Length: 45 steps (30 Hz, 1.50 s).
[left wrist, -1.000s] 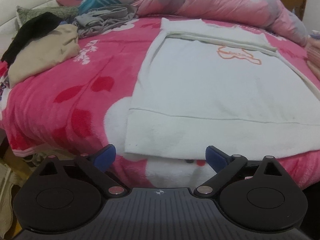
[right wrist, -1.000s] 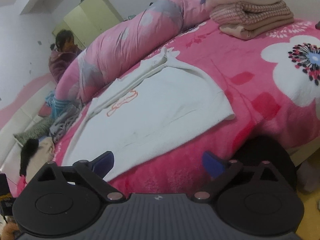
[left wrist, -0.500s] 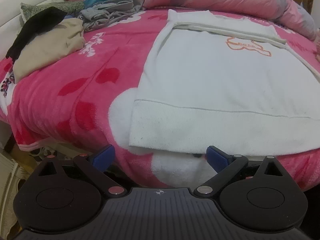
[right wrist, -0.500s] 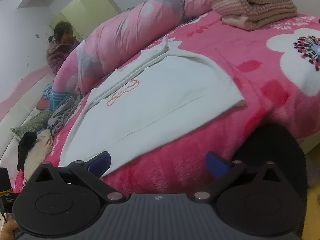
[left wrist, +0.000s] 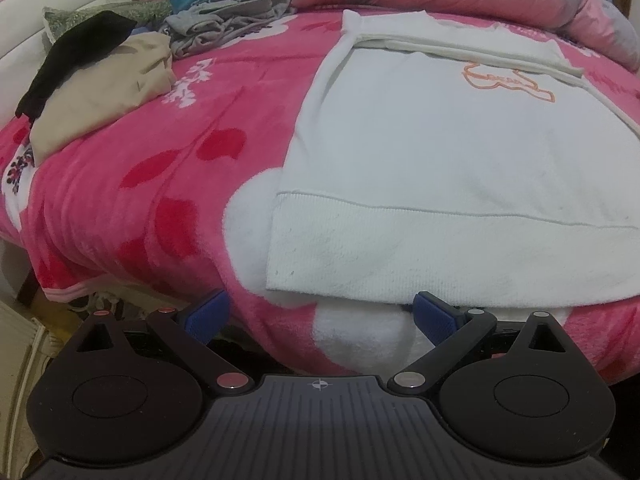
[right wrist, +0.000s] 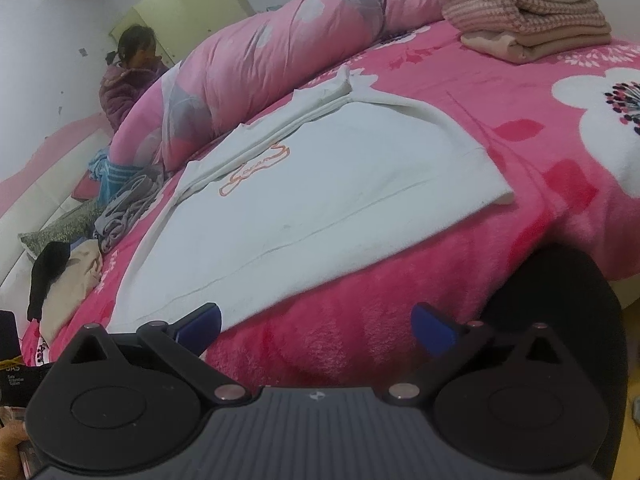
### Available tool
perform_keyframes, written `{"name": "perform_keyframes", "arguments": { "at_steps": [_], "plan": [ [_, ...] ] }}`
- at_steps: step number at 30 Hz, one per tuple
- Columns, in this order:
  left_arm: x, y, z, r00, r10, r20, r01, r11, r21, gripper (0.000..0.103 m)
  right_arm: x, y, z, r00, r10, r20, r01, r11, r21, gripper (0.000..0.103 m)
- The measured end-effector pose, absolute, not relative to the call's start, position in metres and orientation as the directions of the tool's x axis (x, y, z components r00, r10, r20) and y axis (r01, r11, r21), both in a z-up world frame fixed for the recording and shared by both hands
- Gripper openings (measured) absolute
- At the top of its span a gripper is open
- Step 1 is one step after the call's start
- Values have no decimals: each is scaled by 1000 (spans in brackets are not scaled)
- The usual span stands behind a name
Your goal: Fold clothes
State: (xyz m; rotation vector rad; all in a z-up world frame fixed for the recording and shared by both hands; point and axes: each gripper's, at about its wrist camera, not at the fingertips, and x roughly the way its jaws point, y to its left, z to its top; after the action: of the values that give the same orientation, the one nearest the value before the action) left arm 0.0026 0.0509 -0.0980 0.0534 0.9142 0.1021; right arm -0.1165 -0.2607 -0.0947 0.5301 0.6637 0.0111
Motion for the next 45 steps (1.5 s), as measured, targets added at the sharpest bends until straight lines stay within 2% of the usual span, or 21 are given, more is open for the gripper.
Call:
{"name": "perform_keyframes", "arguments": {
  "at_steps": [7,14,19,20,21,23,26,29,31,32,35,40,42,45],
  "plan": [
    [-6,62,-100,651,54,-757,-60,998,20,102,-114,-254,-94,800,183,-572,137,872,471,103],
    [-16,77,-100,729,-44,-683,-19,996,-84,102,-104,-247,-104,764,315,-563,84,817,571,103],
    [-15,91,-100,770,-94,-631,-7,988,-157,96,-99,-239,-105,759,333,-560,61,819,570,102],
    [-14,95,-101,771,-103,-629,-9,985,-172,93,-98,-238,-105,759,336,-557,56,819,571,102],
    [-12,98,-102,770,-110,-629,-12,982,-186,83,-98,-237,-104,760,338,-555,53,819,571,102],
    [-9,104,-105,767,-123,-630,-21,976,-216,69,-97,-234,-103,762,337,-553,50,821,569,102],
    [-4,112,-110,759,-142,-635,-28,968,-251,59,-96,-230,-103,761,329,-559,53,827,559,100],
    [-3,116,-112,760,-154,-631,-21,965,-260,55,-97,-228,-104,761,327,-560,55,827,559,99],
    [-5,117,-110,765,-153,-626,-16,966,-256,48,-97,-227,-104,763,327,-558,57,826,561,97],
    [-5,117,-109,767,-153,-623,-13,967,-254,41,-97,-227,-105,764,326,-557,60,824,564,96],
    [-5,119,-108,764,-170,-622,-3,964,-267,29,-96,-227,-108,761,338,-554,68,807,587,90],
    [1,128,-107,743,-214,-634,-20,940,-340,16,-88,-230,-114,749,391,-535,78,750,657,84],
    [3,133,-106,740,-233,-631,-31,926,-377,5,-85,-232,-116,744,412,-526,82,725,684,80],
    [2,139,-99,746,-272,-607,-22,902,-431,2,-73,-229,-121,726,474,-499,84,658,748,71]
  ]
}}
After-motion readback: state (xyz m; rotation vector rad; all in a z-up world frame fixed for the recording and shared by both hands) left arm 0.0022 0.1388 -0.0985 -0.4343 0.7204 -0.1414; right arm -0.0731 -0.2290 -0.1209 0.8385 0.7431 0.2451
